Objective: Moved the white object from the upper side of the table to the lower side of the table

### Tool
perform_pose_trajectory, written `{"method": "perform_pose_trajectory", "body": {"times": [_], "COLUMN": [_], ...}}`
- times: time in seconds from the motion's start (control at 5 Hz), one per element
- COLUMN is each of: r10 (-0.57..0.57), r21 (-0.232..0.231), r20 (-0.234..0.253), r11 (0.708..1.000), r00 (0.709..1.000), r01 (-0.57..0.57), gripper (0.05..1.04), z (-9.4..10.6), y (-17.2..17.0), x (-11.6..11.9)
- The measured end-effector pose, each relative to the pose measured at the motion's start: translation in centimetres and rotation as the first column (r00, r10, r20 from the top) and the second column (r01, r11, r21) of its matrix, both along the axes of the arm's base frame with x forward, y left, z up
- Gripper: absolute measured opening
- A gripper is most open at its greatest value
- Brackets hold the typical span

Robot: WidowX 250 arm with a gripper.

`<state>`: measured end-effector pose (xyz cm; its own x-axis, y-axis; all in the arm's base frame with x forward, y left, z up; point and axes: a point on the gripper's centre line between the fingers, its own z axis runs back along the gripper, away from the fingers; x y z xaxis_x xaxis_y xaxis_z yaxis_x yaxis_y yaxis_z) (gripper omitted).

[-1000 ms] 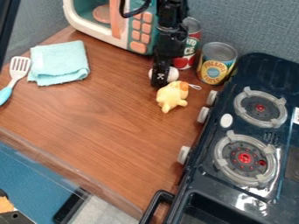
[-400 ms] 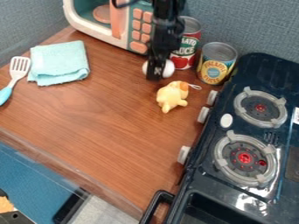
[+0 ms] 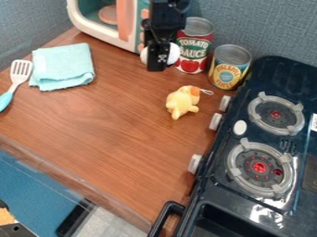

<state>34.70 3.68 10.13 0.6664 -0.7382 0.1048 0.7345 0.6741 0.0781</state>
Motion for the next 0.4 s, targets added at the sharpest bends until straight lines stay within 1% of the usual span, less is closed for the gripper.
{"method": "perform_pose_trajectory", "body": {"times": [0.2, 0.4], "r10": [-0.043, -0.108], "r21": [-0.018, -0.015], "r20": [0.001, -0.006], "r11": [0.999, 0.994], "r00": [0.999, 0.994], "r01": [0.043, 0.108], "gripper": [0.572, 0.572], "z": [0.3, -0.4], "y": [-1.3, -1.8], "x": [-3.4, -6.1]}}
